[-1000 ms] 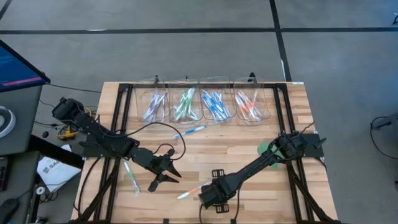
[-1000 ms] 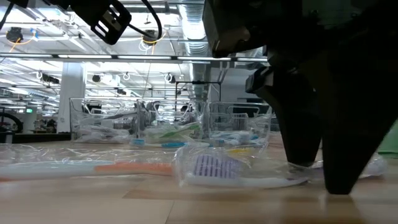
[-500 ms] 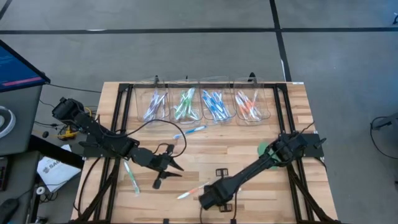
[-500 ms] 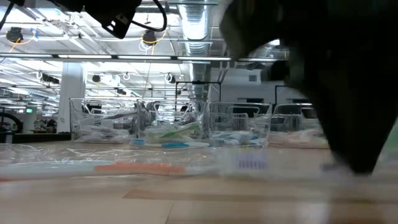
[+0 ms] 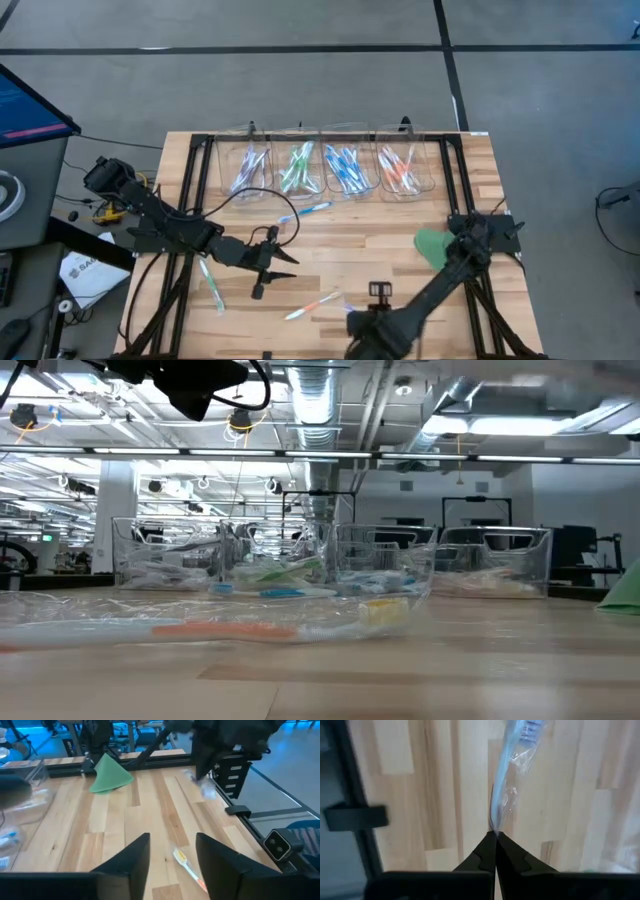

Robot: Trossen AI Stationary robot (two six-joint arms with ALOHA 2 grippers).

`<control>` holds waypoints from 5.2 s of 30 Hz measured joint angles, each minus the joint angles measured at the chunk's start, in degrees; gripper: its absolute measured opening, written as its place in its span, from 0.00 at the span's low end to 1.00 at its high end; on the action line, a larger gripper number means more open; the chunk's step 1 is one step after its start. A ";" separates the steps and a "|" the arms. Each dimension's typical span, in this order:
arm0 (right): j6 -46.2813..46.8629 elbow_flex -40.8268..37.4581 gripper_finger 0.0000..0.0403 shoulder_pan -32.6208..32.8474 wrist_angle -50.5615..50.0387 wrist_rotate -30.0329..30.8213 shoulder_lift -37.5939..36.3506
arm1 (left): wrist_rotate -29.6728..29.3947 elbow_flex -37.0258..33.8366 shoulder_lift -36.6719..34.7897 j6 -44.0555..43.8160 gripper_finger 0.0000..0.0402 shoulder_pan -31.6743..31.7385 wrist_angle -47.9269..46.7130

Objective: Pick & Place Toothbrushes
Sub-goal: Put the purple toothbrush into the left transparent bin

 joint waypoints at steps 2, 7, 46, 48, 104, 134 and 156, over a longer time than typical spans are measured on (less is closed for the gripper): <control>2.13 -0.42 0.01 1.56 0.14 2.93 -1.12 | -0.17 0.00 0.00 0.00 0.43 0.00 0.15; 7.15 -0.56 0.00 5.87 0.15 13.94 -2.67 | -0.18 0.00 0.34 -0.17 0.55 0.00 0.88; 4.13 -33.48 0.00 4.08 38.79 51.03 -15.94 | 5.25 0.00 21.38 8.52 0.79 2.69 44.01; 0.76 -33.48 0.00 2.68 42.25 50.81 -15.94 | 5.25 0.00 21.38 8.46 0.79 2.69 43.99; -16.80 -33.44 0.33 -5.22 61.95 36.17 -15.86 | 4.81 0.07 21.05 8.74 0.02 2.45 40.43; 2.56 -30.44 0.62 -3.76 34.47 35.91 -15.88 | -5.00 0.02 8.48 4.30 0.02 2.19 19.65; 8.27 -29.35 0.62 -4.46 27.49 35.99 -15.90 | -15.27 0.02 -29.99 9.91 0.02 36.48 -24.36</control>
